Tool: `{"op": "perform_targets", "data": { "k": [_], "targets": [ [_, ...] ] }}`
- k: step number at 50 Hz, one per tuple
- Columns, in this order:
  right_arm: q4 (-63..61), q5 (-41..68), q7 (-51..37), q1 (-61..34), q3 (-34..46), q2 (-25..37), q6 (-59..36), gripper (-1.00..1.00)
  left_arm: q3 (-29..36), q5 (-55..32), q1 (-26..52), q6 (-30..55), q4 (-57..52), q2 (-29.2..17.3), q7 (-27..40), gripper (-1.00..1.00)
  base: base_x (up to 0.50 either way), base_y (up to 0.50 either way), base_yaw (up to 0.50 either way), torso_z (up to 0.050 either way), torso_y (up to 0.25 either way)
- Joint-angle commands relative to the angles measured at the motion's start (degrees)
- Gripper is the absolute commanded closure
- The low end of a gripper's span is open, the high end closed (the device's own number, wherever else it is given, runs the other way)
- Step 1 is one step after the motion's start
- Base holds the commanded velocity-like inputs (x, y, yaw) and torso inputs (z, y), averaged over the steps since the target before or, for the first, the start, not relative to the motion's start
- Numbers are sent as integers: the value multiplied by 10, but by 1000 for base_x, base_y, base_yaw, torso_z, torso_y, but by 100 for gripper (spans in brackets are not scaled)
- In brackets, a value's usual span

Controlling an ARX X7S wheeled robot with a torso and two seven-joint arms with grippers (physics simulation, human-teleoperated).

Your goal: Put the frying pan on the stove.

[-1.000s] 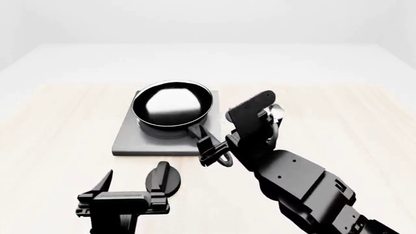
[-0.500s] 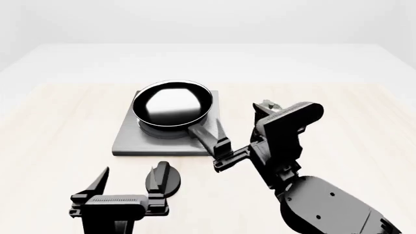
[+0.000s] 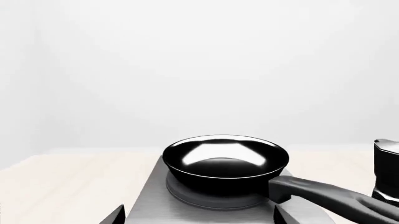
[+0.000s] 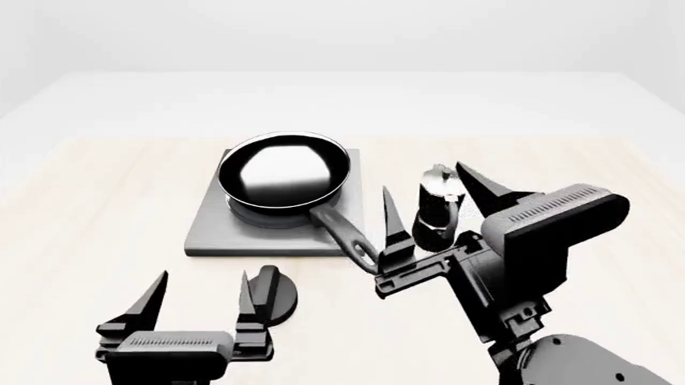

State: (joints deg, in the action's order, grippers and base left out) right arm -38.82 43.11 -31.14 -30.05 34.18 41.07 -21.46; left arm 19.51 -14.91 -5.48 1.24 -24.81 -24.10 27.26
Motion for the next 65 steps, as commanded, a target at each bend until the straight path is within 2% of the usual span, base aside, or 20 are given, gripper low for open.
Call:
{"op": "perform_targets", "data": {
  "k": [1,45,54,61,65],
  "targets": [
    [-49,3,-22,30,-20,27,21,-100,0,7,-16,2,-38,-10,10,-100,0,0,0,0,0],
    [-210,-34,-106,136,-48,132,99,-100,-8,22,-70,-9,-138,-41,32,-100,0,0,0,0,0],
    [-211,-55,-195,43,112,221,195,-100,-11,28,-83,-12,-160,-48,39,-100,0,0,0,0,0],
    [-211,-67,-240,-36,218,258,239,-100,-12,32,-93,-14,-175,-53,42,-100,0,0,0,0,0],
    [-212,-81,-275,-113,318,280,269,-100,-11,35,-96,-16,-180,-55,43,-100,0,0,0,0,0]
  ]
}}
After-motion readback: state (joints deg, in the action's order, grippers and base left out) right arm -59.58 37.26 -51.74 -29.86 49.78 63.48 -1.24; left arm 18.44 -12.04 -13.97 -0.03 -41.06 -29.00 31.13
